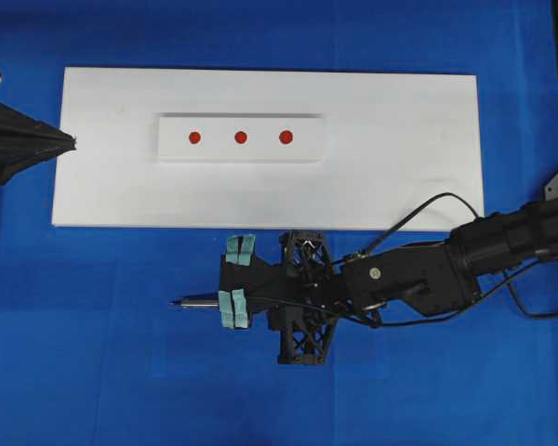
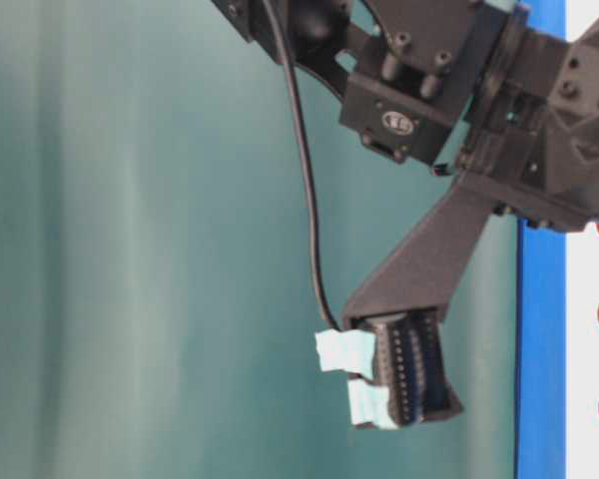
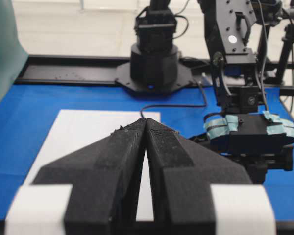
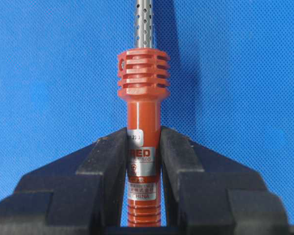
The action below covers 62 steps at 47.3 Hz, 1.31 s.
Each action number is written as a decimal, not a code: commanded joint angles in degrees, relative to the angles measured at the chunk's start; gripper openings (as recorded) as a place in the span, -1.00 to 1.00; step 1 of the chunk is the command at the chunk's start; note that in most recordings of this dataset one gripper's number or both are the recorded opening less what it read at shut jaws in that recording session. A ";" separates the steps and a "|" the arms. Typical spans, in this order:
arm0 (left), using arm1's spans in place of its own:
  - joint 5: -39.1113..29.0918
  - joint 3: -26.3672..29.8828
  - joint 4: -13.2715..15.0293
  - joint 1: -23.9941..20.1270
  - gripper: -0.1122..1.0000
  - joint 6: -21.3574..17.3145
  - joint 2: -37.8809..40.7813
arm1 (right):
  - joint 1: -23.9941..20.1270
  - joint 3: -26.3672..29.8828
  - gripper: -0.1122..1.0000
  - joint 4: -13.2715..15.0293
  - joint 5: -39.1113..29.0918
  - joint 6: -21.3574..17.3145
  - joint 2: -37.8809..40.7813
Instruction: Touch the tip of the soldering iron to the mark.
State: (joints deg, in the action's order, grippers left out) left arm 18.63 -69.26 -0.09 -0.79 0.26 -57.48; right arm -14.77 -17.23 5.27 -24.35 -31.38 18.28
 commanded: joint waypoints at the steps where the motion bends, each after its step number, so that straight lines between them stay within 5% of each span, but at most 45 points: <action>1: 0.35 0.44 0.00 -0.09 -0.75 0.00 0.26 | 0.00 0.44 -0.68 -0.18 0.26 0.09 -1.05; 16: 0.35 0.09 -0.09 -0.09 -0.75 0.09 0.26 | 0.70 0.44 -0.62 -0.09 -1.67 -2.46 -1.05; 32: 0.35 -0.18 0.00 -0.09 -0.76 0.00 0.09 | 0.44 0.70 0.91 0.70 -4.92 -2.46 -2.64; 48: 0.35 -0.18 -0.09 -0.18 -0.76 0.00 0.09 | 0.53 3.08 0.88 2.29 -15.64 -2.37 -14.68; 62: 0.35 -0.09 -0.09 -0.09 -0.75 0.09 -0.26 | 0.97 8.09 0.87 6.77 -31.03 -2.29 -23.47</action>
State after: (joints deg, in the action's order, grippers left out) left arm 18.72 -70.05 -0.18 -0.79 0.26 -57.83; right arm -14.06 -11.25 10.90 -52.82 -33.66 -2.29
